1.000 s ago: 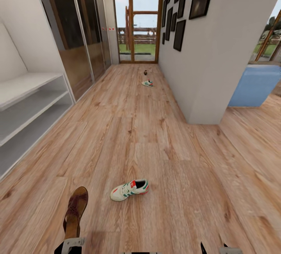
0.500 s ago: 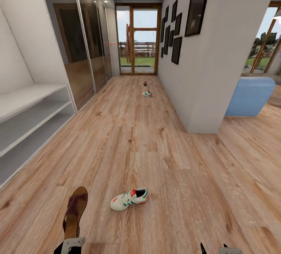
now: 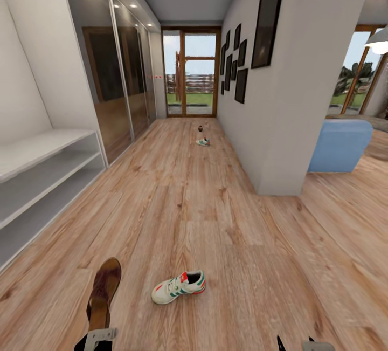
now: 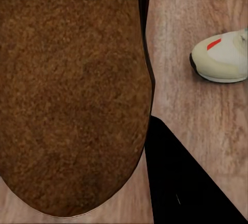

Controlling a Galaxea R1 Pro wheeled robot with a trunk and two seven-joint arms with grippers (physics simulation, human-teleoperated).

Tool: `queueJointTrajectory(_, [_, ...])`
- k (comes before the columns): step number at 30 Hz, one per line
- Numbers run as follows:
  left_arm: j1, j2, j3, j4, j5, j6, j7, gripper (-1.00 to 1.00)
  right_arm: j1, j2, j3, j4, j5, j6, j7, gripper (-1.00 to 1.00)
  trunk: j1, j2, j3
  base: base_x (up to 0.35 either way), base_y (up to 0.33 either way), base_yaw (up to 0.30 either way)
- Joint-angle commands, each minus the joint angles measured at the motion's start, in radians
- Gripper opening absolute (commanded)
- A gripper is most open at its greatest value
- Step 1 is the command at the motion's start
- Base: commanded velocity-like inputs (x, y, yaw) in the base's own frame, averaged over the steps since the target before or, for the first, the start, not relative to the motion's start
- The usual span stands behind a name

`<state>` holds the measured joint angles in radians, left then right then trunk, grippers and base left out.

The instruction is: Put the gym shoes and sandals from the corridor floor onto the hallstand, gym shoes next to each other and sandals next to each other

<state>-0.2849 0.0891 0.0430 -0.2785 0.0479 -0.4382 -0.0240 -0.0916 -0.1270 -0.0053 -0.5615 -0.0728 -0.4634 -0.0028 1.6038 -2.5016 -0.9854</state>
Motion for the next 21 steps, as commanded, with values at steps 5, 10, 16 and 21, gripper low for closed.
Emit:
queueJointTrajectory(5, [0.000,0.000,0.002,0.001,0.001,-0.002,-0.002,-1.00,0.000,0.000,0.002,-0.005,-0.008,-0.003,0.000,1.00,-0.002,0.001,0.019,0.000,0.000,0.000])
queueJointTrajectory(10, [0.000,0.000,0.002,0.001,0.001,-0.002,-0.002,-1.00,0.000,0.002,0.003,-0.008,-0.008,-0.003,0.000,1.00,-0.011,0.016,0.037,0.000,0.000,0.000])
queueJointTrajectory(16, [0.000,0.000,0.002,0.000,0.001,-0.002,-0.002,-1.00,0.000,0.011,0.003,-0.008,-0.006,-0.003,0.000,1.00,-0.034,0.058,0.056,0.000,0.000,0.000])
queueJointTrajectory(21, [0.000,0.000,0.002,0.001,0.001,-0.002,-0.002,-1.00,0.000,0.013,0.002,-0.006,-0.006,-0.003,0.001,1.00,-0.054,0.093,0.071,0.000,0.000,0.000])
